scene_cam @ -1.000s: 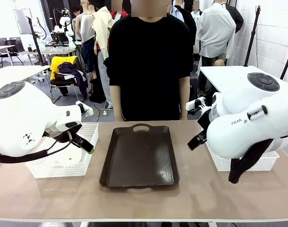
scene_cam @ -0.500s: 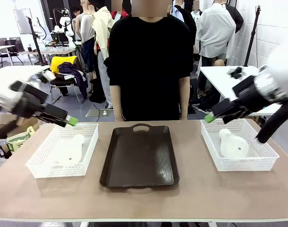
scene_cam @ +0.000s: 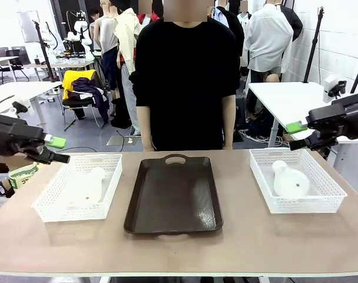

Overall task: Prepare the laboratory tools.
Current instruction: Pick up the Big flask that the person points to.

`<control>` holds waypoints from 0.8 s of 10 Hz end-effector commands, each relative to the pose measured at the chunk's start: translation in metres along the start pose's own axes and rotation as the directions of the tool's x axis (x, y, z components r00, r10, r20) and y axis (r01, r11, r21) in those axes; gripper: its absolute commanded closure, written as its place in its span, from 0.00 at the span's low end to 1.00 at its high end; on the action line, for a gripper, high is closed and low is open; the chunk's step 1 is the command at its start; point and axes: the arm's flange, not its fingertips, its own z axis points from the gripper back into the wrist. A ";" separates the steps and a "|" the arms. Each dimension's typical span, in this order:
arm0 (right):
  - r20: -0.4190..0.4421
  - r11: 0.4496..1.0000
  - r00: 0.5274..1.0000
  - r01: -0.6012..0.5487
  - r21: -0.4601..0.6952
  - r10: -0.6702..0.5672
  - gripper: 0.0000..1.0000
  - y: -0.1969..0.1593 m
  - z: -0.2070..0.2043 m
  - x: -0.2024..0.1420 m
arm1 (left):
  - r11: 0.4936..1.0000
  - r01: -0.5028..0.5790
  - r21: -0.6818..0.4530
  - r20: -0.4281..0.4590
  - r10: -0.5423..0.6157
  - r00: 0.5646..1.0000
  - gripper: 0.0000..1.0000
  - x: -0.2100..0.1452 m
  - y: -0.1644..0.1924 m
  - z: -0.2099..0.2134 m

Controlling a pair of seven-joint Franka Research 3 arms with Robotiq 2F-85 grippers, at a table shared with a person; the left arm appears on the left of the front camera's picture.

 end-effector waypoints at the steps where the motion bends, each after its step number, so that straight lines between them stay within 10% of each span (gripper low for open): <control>1: -0.031 0.997 0.997 0.072 0.026 -0.072 0.00 -0.026 0.000 0.003 | 0.994 -0.074 -0.080 -0.055 0.070 0.996 0.00 0.005 0.019 0.012; 8: -0.028 0.986 0.988 0.154 0.065 -0.153 0.00 -0.053 0.002 -0.011 | 0.967 -0.150 -0.205 0.005 0.154 0.988 0.00 -0.001 0.034 0.022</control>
